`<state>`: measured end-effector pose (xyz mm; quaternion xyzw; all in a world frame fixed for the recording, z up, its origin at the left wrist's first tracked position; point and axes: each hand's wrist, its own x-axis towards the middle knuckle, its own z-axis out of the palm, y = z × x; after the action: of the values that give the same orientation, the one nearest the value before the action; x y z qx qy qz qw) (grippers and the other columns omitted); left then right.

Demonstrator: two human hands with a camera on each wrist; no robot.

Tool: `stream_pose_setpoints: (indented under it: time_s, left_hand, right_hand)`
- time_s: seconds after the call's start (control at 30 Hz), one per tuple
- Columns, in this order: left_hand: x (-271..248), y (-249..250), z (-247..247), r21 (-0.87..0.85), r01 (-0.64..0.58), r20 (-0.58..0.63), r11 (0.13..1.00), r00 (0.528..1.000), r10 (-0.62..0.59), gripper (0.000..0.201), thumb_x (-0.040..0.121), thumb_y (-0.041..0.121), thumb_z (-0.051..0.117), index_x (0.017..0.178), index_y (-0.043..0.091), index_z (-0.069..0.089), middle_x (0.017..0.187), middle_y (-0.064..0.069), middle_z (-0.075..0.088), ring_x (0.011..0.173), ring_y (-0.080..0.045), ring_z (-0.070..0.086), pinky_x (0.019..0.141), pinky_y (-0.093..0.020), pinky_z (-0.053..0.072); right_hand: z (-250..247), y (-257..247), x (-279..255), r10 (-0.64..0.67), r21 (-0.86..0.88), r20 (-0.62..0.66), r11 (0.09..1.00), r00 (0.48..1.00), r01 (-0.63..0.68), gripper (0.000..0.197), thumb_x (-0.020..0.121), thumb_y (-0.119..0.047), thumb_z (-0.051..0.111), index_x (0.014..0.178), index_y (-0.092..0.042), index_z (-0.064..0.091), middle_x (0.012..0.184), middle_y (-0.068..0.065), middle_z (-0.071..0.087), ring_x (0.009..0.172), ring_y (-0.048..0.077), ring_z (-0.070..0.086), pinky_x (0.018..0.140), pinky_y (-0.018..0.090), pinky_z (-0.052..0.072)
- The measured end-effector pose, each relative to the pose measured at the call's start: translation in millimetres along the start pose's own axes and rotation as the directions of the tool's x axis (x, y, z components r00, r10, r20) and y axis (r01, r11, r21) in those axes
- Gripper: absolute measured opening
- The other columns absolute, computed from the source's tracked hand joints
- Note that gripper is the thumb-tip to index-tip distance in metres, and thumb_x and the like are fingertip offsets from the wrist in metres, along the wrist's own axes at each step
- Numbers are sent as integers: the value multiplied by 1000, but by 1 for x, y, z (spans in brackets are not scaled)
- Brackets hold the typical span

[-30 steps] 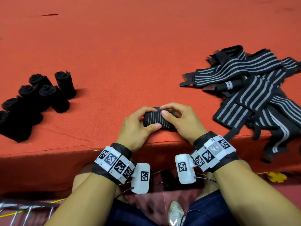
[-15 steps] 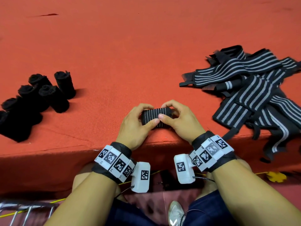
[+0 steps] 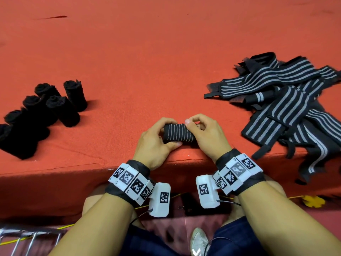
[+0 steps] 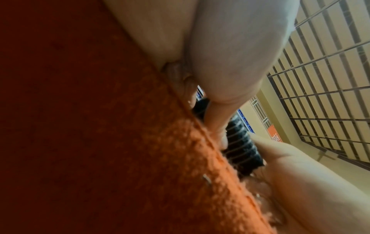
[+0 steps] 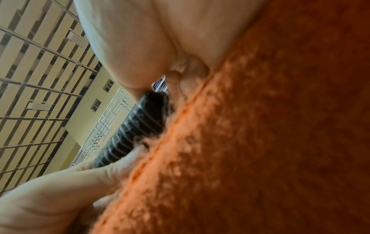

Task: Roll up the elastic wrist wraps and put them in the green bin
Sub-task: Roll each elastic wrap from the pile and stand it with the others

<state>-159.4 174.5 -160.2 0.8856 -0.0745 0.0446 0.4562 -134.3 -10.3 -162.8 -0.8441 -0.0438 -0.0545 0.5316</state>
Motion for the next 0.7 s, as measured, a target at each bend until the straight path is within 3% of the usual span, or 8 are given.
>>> stream_pose_setpoints:
  time_s: [0.13,0.23,0.33,0.4,0.47,0.53,0.63,0.7]
  left_hand:
    - [0,1,0,-105,41,-16,994,999,-43,31,80,48,76,105,33,69,92,11,73,89,-10,68,82,-33,55]
    - [1,5,0,-198,79,-42,977,995,-89,24,89,51,71,99,30,75,86,16,76,81,1,70,72,-21,53]
    - [-1,7,1,-176,91,-27,980,995,-97,26,92,52,64,81,30,71,72,23,70,66,8,62,61,-12,43]
    - [-1,5,1,-196,77,-15,978,997,-81,28,87,59,68,93,32,71,80,20,73,73,4,65,68,-19,48]
    - [-2,4,0,-245,59,12,968,998,-58,43,75,65,72,106,35,66,90,15,76,85,-7,72,79,-30,55]
    - [-3,5,0,-284,58,36,957,998,-49,50,72,65,77,110,37,63,93,11,77,89,-15,74,85,-37,57]
    - [-3,8,-1,-283,52,30,958,999,-46,39,80,51,78,111,32,64,89,15,77,84,-5,73,81,-27,55]
    - [-2,7,-1,-293,51,13,955,999,-49,30,86,40,76,111,27,66,86,18,75,79,2,70,75,-17,51]
  right_hand:
    - [-5,2,-4,-97,91,113,992,989,87,32,85,-57,64,107,-34,67,96,-13,70,91,4,65,85,30,52]
    - [-5,3,-5,-129,154,149,982,980,106,35,86,-48,70,115,-30,64,103,-6,71,98,11,68,92,36,56]
    - [-2,4,-4,-124,171,115,980,986,103,26,91,-45,65,108,-24,67,98,1,74,93,19,70,89,48,56]
    - [0,5,-3,-119,129,95,986,988,106,37,89,-56,58,102,-23,69,93,2,74,88,22,71,84,50,56]
    - [1,5,-2,-93,116,82,990,992,84,50,86,-66,53,98,-21,70,89,5,74,84,26,70,79,51,57]
    - [1,5,-1,-86,106,84,991,993,77,61,85,-73,50,94,-17,70,84,7,72,74,24,67,74,50,56]
    - [0,1,-2,-86,146,122,987,989,68,71,86,-78,50,92,-10,68,70,-1,63,60,11,56,59,42,48]
    - [-2,0,-3,-89,157,143,985,986,66,65,84,-74,51,96,-13,68,67,-12,62,59,4,54,59,32,43]
